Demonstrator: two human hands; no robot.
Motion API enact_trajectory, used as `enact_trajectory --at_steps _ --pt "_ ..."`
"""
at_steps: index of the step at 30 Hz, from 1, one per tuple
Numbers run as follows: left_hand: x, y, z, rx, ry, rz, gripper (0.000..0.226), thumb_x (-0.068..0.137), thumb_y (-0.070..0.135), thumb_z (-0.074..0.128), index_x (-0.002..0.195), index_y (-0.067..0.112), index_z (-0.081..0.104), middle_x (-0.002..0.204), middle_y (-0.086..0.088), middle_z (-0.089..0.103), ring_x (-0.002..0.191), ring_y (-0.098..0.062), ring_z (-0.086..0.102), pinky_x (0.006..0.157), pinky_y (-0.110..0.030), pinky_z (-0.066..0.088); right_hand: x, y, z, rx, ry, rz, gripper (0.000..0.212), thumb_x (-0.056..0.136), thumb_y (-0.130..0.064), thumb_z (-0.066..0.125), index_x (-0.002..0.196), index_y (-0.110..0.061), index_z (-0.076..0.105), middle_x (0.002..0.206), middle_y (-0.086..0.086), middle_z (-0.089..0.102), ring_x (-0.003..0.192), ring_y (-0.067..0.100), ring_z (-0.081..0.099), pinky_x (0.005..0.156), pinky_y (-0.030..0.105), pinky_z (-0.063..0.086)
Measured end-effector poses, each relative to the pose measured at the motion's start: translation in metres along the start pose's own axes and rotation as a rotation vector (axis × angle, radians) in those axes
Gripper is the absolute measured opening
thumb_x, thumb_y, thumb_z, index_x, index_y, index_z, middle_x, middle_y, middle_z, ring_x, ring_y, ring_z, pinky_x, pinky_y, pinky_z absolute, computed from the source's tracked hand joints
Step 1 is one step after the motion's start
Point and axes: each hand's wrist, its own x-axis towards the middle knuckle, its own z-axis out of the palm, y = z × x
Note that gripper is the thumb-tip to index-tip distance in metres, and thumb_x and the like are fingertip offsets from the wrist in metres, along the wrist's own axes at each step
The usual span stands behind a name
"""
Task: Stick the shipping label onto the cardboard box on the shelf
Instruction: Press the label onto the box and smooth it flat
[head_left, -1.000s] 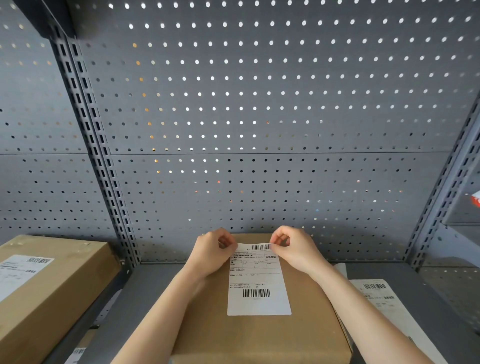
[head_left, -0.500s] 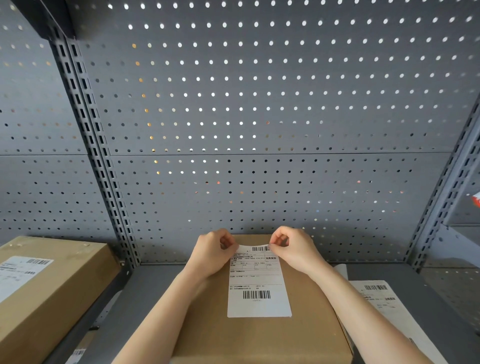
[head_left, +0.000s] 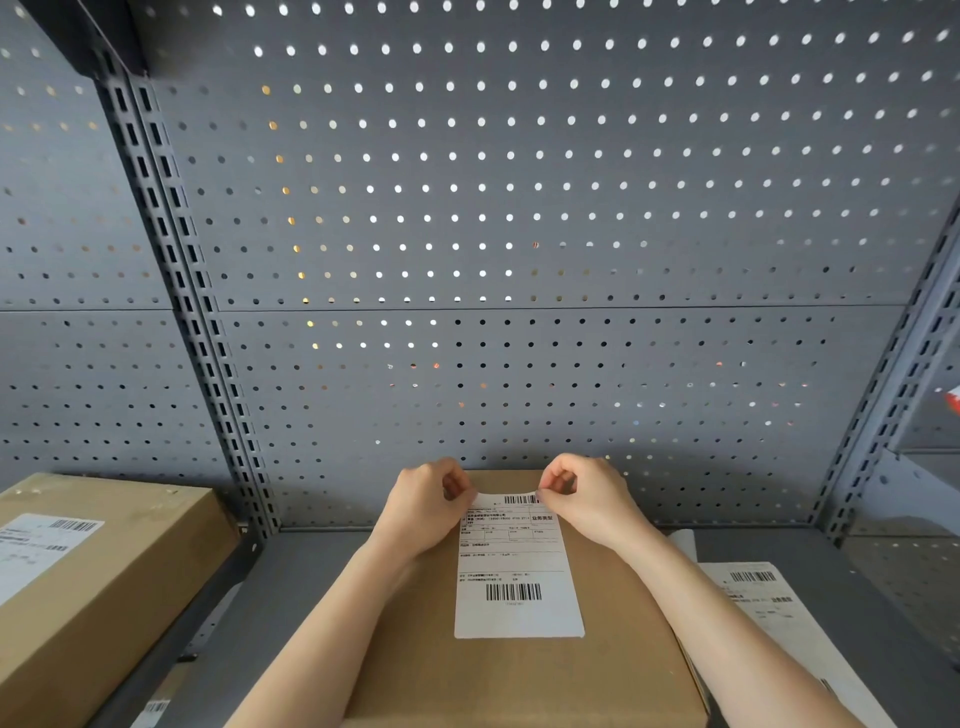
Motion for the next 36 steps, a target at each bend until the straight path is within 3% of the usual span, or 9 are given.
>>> enact_trajectory --at_steps 8,14,25,36 --pt "0.0008 -0.0005 0.0008 0.012 0.008 0.003 0.003 0.083 0.019 0.064 0.081 0.019 0.062 0.078 0.005 0.064 0.072 -0.011 0.055 0.069 -0.023 0.047 0.0011 0.0021 0.0022 0.005 0.010 0.006 0.019 0.077 -0.023 0.066 0.063 -0.032 0.056 0.070 -0.012 0.063 0.088 0.018 0.057 0.090 0.044 0.045" --pt "0.0010 -0.0016 0.0017 0.014 0.007 0.020 0.001 0.084 0.018 0.063 0.083 0.018 0.063 0.079 0.005 0.063 0.071 -0.010 0.055 0.062 -0.015 0.043 0.0025 0.0028 0.0030 0.010 0.012 0.006 0.019 0.076 -0.023 0.066 0.063 -0.033 0.055 0.070 -0.013 0.061 0.088 0.017 0.056 0.090 0.043 0.045" --pt "0.0030 -0.0046 0.0035 0.017 0.010 0.018 0.003 0.083 0.020 0.064 0.084 0.020 0.061 0.084 0.002 0.067 0.074 -0.013 0.057 0.070 -0.025 0.049 0.0028 0.0047 0.0033 -0.011 0.011 -0.011 0.018 0.081 -0.021 0.063 0.071 -0.034 0.056 0.073 -0.012 0.060 0.090 0.016 0.052 0.090 0.041 0.043" --pt "0.0044 -0.0078 0.0062 0.051 0.023 0.044 0.009 0.084 0.013 0.058 0.087 0.021 0.055 0.071 0.010 0.057 0.064 -0.008 0.052 0.056 -0.015 0.039 0.0040 0.0057 0.0038 -0.051 0.027 -0.028 0.022 0.086 -0.013 0.054 0.076 -0.032 0.056 0.075 -0.013 0.058 0.091 0.015 0.048 0.088 0.038 0.041"
